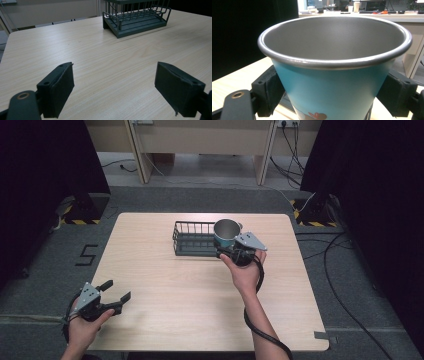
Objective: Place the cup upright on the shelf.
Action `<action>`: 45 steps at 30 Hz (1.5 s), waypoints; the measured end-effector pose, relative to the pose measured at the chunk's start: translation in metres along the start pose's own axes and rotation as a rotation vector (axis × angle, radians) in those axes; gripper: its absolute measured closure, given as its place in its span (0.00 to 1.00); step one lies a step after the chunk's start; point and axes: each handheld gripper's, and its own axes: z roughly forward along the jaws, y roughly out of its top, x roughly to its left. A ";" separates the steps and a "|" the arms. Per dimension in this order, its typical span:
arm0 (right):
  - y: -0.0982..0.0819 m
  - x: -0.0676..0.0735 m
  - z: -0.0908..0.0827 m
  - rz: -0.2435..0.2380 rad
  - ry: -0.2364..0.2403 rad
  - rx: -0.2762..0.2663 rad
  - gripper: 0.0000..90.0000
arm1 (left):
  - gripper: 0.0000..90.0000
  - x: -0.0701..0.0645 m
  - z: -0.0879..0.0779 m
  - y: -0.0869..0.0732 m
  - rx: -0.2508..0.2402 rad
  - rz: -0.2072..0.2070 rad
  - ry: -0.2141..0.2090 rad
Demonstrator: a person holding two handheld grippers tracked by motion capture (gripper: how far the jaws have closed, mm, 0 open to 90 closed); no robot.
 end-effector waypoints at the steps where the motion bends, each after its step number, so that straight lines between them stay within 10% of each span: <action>1: 0.001 0.000 0.001 0.001 0.000 -0.001 0.19 | 0.17 0.000 0.000 0.000 0.000 0.000 0.000; 45: 0.028 0.002 0.057 0.046 -0.005 0.011 0.19 | 0.17 0.000 0.000 0.000 -0.004 -0.004 -0.003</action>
